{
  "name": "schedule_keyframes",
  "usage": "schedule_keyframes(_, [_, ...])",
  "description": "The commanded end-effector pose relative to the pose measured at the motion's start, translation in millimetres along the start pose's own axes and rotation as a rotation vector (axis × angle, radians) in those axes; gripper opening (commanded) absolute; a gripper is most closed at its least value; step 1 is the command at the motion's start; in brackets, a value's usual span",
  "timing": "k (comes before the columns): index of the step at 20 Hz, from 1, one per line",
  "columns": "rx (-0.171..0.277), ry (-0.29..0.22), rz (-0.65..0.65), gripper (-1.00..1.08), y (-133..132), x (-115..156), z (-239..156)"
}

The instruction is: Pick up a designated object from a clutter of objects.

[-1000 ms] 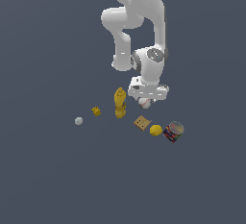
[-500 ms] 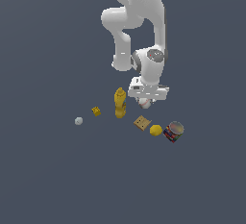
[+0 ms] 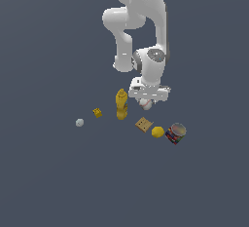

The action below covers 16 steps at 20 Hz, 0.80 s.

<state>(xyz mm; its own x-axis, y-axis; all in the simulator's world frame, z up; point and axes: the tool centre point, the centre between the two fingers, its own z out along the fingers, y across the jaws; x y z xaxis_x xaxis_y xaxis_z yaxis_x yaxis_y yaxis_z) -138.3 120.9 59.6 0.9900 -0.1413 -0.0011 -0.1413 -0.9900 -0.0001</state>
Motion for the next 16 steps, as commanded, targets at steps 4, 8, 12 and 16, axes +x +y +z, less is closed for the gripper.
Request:
schedule_keyframes(4, [0.001, 0.002, 0.001, -1.0, 15, 8, -18])
schedule_keyframes(8, [0.002, 0.001, 0.0, -1.0, 32, 16, -39])
schedule_keyframes(12, [0.004, 0.001, 0.0, -1.0, 55, 27, -66])
schedule_keyframes(16, [0.005, 0.0, 0.0, -1.0, 82, 39, -98])
